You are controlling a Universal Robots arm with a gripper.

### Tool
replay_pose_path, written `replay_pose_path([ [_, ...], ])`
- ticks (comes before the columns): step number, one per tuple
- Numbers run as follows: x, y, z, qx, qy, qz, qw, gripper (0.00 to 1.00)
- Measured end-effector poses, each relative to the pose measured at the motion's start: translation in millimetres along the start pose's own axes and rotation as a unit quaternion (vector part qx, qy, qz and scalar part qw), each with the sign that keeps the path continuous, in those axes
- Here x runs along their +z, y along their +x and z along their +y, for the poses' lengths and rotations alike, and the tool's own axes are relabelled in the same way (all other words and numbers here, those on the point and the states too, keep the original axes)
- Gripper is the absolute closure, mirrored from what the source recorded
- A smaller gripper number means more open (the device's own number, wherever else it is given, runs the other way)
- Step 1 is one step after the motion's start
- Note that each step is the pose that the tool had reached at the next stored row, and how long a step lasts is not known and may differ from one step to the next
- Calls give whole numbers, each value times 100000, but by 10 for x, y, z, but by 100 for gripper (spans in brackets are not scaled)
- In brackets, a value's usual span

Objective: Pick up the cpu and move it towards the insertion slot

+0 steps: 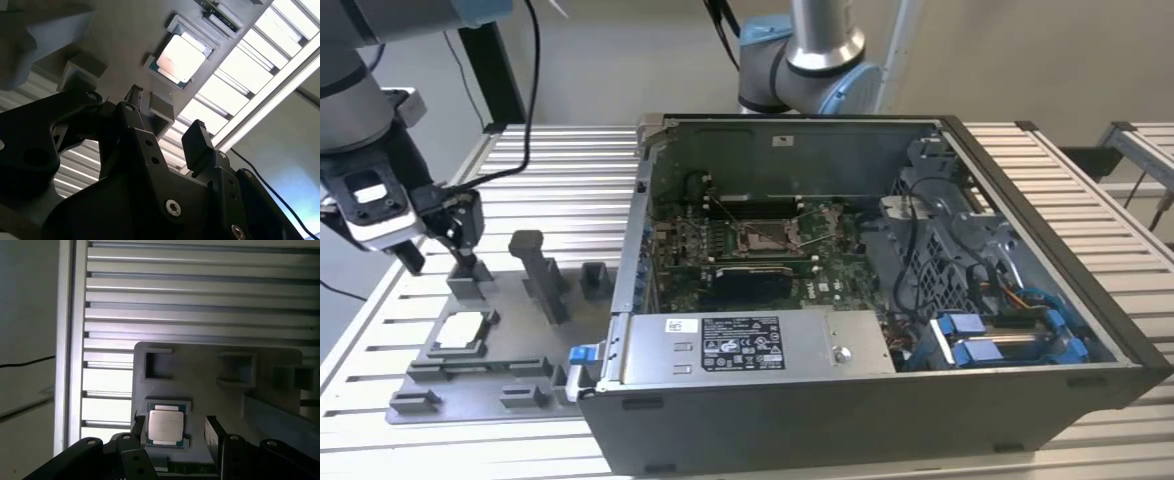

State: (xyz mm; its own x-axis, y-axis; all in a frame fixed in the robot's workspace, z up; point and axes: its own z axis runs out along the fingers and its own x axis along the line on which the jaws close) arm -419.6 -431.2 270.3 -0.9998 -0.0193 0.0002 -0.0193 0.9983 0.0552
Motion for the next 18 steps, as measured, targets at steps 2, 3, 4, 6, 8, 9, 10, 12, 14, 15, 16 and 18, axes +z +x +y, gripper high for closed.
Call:
replay_pose_path([
  [2,35,4,-2,-2,1,0,100000,0],
  [3,52,7,-4,-2,-4,-5,100000,0],
  [4,68,9,-10,-5,0,0,100000,0],
  [6,100,11,-49,19,-1,10,100000,0],
  [8,134,11,-87,29,-1,16,100000,0],
  [9,152,11,-103,38,-1,17,100000,0],
  [10,171,11,-113,49,-9,8,100000,0],
  [12,204,11,-127,84,-3,11,100000,0],
  [14,234,11,-135,139,-3,9,100000,0],
  [15,252,12,-138,200,1,5,100000,0],
  [16,269,12,-142,275,6,7,100000,0],
  [18,305,15,-152,432,11,-4,99999,0],
])
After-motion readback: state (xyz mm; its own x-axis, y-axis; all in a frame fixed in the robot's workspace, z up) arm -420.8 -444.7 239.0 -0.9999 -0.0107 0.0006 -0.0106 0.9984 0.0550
